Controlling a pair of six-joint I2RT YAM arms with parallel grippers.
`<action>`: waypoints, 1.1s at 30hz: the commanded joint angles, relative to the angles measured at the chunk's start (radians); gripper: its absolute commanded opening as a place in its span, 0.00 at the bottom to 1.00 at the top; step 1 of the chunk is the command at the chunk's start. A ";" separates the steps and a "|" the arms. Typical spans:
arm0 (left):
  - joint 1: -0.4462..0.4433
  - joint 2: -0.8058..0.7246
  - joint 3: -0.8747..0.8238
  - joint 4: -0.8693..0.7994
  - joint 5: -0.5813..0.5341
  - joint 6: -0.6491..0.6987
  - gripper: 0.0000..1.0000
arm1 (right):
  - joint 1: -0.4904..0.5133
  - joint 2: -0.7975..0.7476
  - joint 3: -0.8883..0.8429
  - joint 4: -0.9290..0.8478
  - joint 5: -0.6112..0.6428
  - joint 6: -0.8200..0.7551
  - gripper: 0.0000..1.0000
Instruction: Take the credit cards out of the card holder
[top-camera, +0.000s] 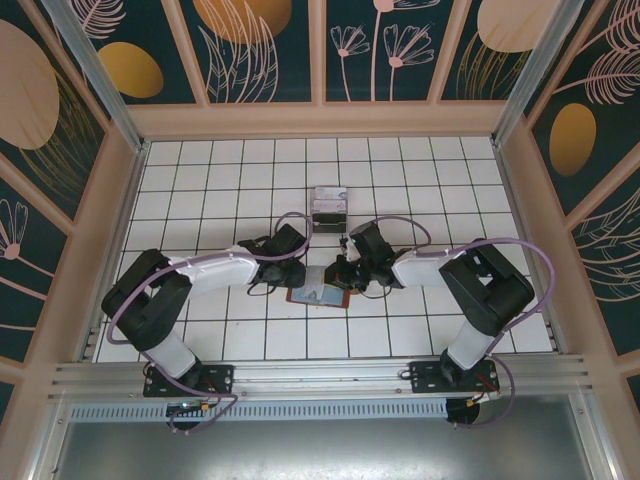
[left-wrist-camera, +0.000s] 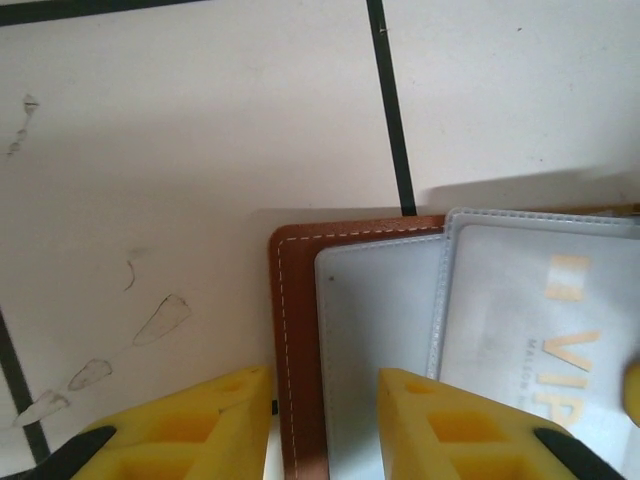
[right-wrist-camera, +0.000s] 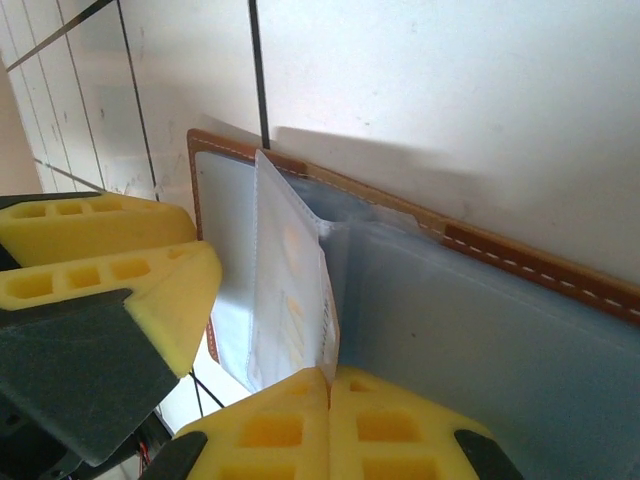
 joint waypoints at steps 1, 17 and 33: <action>0.004 -0.051 -0.005 -0.001 0.021 -0.024 0.34 | 0.001 0.046 0.011 0.010 -0.014 -0.053 0.06; 0.019 -0.011 -0.029 0.033 0.097 -0.015 0.28 | 0.002 0.124 0.067 -0.074 -0.023 -0.092 0.15; 0.018 0.040 -0.034 0.008 0.062 0.003 0.23 | 0.007 0.105 0.081 -0.103 -0.017 -0.089 0.14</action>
